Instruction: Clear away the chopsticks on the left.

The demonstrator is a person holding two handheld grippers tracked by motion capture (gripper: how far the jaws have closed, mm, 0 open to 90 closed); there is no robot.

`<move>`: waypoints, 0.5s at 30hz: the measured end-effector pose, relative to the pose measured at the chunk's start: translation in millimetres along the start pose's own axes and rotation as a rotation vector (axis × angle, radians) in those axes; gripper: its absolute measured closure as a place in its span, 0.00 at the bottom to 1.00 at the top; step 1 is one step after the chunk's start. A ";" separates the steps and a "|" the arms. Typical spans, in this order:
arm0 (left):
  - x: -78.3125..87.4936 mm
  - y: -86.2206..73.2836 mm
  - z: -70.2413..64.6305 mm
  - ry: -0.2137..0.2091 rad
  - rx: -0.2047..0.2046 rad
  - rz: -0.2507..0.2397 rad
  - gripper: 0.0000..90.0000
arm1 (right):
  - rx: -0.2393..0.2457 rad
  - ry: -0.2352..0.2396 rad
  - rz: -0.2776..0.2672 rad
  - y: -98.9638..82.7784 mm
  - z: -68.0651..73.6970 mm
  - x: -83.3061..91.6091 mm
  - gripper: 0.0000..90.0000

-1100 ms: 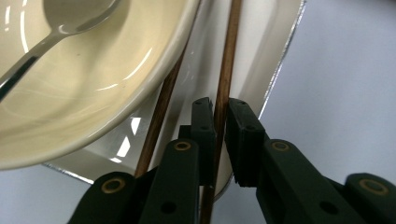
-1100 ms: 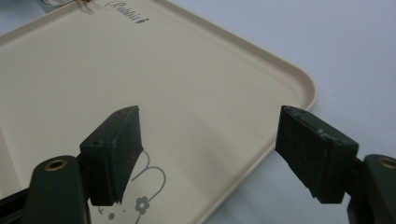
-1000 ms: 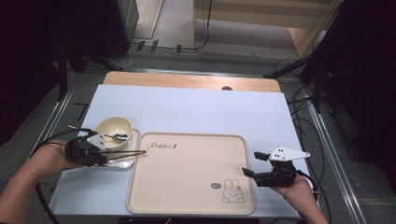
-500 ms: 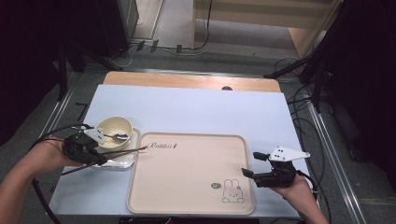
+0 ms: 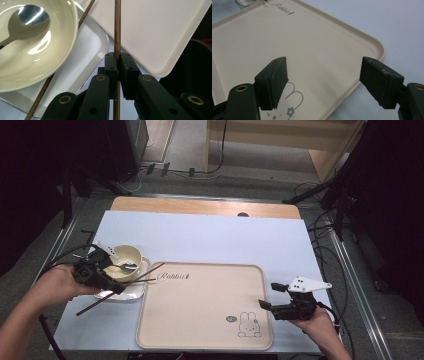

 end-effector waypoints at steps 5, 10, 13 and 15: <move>-2.4 10.9 -11.5 -0.031 0.065 -0.031 0.95 | -0.002 -0.004 -0.010 0.6 -0.5 0.5 0.25; -10.4 18.1 -18.5 -0.051 0.123 -0.062 0.95 | -0.001 -0.005 -0.014 1.2 0.0 1.7 0.25; -17.3 21.7 -23.2 -0.060 0.153 -0.070 0.95 | -0.001 -0.009 -0.012 1.1 -0.6 1.8 0.25; -19.3 23.1 -24.5 -0.064 0.169 -0.072 0.95 | 0.000 -0.011 -0.015 1.1 -0.7 2.0 0.25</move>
Point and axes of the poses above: each handheld gripper's, and its own axes: x roughly backward along the jaws, y roughly out of its top, z roughly to its left, the point moved 5 cm from there along -x, roughly forward along the jaws, and after that the axes turned 2 degrees about x, right-handed, at the moved point
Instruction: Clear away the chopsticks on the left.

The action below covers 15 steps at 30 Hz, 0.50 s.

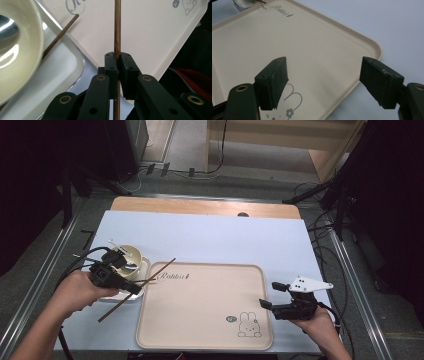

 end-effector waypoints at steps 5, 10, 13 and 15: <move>-10.6 4.5 -6.5 -0.005 0.051 -0.007 0.95 | 0.003 0.006 -0.008 0.9 1.0 0.1 0.25; -17.7 8.7 -14.0 -0.024 0.062 -0.050 0.95 | 0.005 0.013 -0.006 1.2 1.4 -1.5 0.25; -24.9 9.0 -14.0 -0.051 0.100 -0.069 0.95 | 0.008 0.016 -0.007 1.6 2.5 -2.3 0.25; -27.1 8.6 -13.5 -0.053 0.112 -0.069 0.95 | 0.008 0.017 -0.005 1.4 3.0 -2.4 0.25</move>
Point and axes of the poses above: each handheld gripper's, and its own axes: x roughly backward along the jaws, y roughly out of its top, z roughly to its left, the point moved 5 cm from there along -x, roughly forward along the jaws, and after that the axes turned 2 degrees about x, right-handed, at the moved point
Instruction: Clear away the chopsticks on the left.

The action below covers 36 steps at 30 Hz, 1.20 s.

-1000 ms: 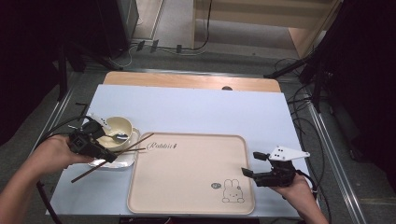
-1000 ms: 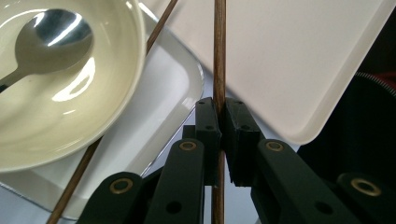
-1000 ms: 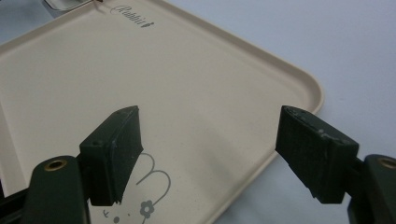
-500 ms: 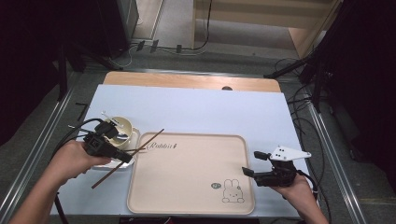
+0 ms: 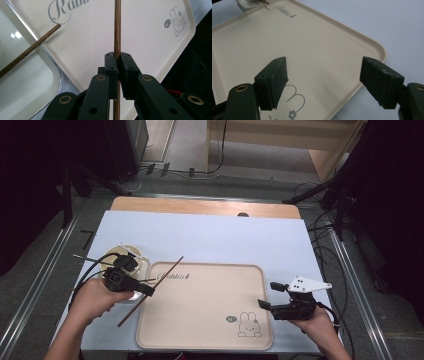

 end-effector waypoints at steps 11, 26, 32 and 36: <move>-23.2 -3.9 7.0 0.055 0.143 0.004 0.95 | 0.000 -0.006 -0.001 -0.8 -0.7 1.3 0.25; -48.7 -5.1 6.4 0.082 0.188 -0.058 0.95 | 0.003 -0.004 0.016 -2.0 1.3 -0.7 0.25; -54.8 -5.3 9.5 0.075 0.201 -0.059 0.95 | 0.007 -0.004 0.019 -2.4 1.9 -2.2 0.25; -60.5 -8.4 8.6 0.088 0.180 -0.051 0.95 | 0.012 -0.005 0.016 -2.1 2.1 -2.0 0.25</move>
Point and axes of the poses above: each handheld gripper's, and its own axes: x roughly backward along the jaws, y roughly out of its top, z roughly to its left, the point moved 5 cm from there along -x, roughly forward along the jaws, and after that the axes turned 2 degrees about x, right-handed, at the moved point
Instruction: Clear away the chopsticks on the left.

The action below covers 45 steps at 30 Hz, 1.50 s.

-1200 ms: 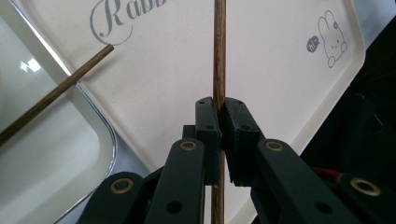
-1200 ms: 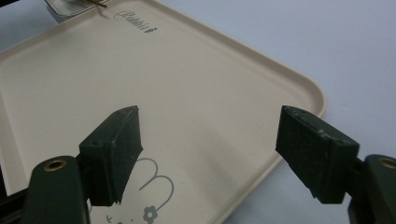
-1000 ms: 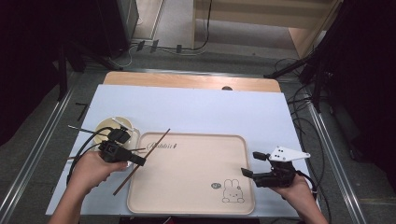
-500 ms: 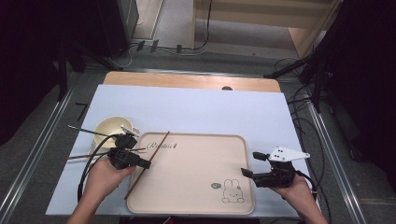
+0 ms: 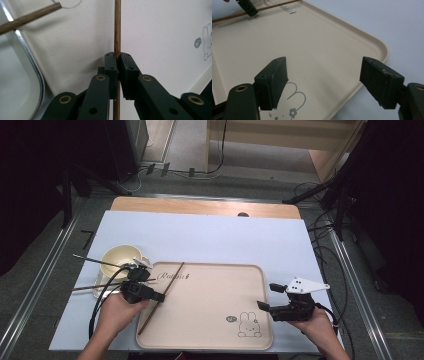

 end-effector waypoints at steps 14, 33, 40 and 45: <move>-4.2 -3.6 -2.9 0.013 -0.026 0.012 0.94 | -0.001 0.002 -0.001 0.1 0.4 1.1 0.25; 18.3 0.4 -6.9 -0.062 -0.072 -0.049 0.73 | -0.007 0.007 -0.013 1.5 0.3 2.2 0.25; 40.3 -1.9 -6.5 -0.062 -0.139 -0.086 0.60 | -0.006 0.007 -0.015 1.5 0.4 3.0 0.25; 57.4 -4.5 -7.0 -0.059 -0.221 -0.106 0.53 | 0.000 0.008 -0.014 1.5 0.8 2.4 0.25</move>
Point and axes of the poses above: each handheld gripper's, and its own axes: x roughly backward along the jaws, y roughly out of its top, z roughly to its left, the point moved 5 cm from there along -x, roughly forward along the jaws, and after that the axes turned 2 degrees about x, right-handed, at the moved point
